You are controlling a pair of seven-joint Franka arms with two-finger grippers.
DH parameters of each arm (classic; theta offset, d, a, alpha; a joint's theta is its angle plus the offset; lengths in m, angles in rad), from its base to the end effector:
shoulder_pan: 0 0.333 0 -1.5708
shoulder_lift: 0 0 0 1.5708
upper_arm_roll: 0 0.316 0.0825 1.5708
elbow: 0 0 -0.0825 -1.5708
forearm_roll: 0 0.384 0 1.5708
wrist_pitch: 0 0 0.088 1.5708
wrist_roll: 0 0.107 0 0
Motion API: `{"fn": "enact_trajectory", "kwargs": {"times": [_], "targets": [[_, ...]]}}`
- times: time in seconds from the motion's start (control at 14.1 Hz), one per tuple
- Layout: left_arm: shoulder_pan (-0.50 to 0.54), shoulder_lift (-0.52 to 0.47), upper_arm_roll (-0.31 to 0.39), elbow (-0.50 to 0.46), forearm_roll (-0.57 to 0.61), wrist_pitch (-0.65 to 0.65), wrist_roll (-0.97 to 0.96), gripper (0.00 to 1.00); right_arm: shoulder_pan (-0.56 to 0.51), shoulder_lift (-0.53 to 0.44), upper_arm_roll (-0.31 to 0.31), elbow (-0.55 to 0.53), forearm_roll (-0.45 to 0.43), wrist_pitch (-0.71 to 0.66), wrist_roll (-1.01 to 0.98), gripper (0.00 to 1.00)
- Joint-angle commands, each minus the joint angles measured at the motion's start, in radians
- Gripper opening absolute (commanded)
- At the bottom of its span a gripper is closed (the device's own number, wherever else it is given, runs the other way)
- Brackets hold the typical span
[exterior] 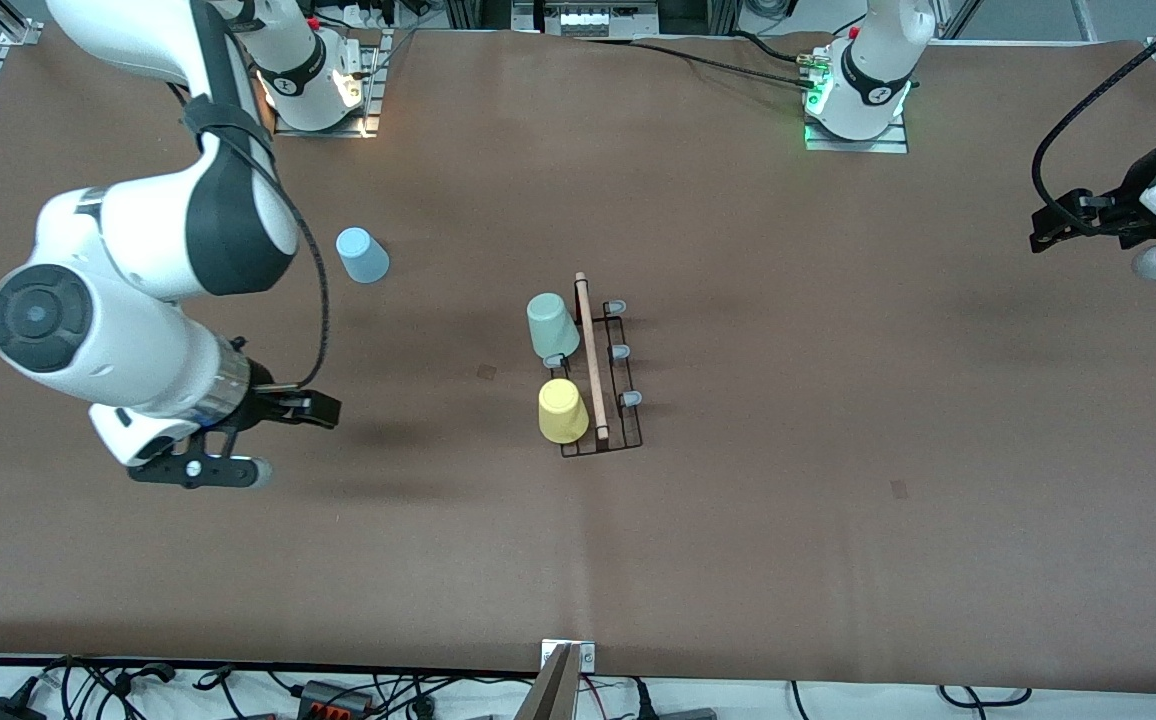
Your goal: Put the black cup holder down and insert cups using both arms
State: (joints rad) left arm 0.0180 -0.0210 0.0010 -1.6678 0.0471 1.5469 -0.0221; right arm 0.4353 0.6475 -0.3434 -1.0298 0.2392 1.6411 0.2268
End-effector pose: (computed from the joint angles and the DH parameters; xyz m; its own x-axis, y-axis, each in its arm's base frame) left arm 0.5417 0.0154 0.5886 0.9942 0.0421 -0.0986 0.0374 -0.9981 -0.0491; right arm 0.7095 0.1686 0.4820 0.9961 -0.0873 -0.0134 -0.0877 -0.9956 -0.0318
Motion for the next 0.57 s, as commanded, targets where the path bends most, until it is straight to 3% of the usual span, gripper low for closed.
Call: {"fn": "enact_trajectory", "kwargs": {"times": [0.0, 0.21, 0.28, 0.5], "targets": [[0.000, -0.007, -0.001, 0.003, 0.005, -0.014, 0.016, 1.00, -0.117, -0.152, 0.076, -0.157, -0.036, 0.031, -0.024, 1.00], [0.000, -0.007, -0.001, 0.003, 0.005, -0.014, 0.014, 1.00, -0.306, -0.284, 0.260, -0.272, -0.203, 0.052, -0.055, 1.00], [-0.001, -0.007, -0.001, 0.005, 0.005, -0.016, 0.014, 1.00, -0.370, -0.311, 0.314, -0.289, -0.224, 0.051, -0.063, 1.00], [-0.001, -0.010, -0.001, 0.003, 0.005, -0.022, 0.014, 1.00, -0.450, -0.361, 0.320, -0.314, -0.222, 0.052, -0.208, 1.00]]}}
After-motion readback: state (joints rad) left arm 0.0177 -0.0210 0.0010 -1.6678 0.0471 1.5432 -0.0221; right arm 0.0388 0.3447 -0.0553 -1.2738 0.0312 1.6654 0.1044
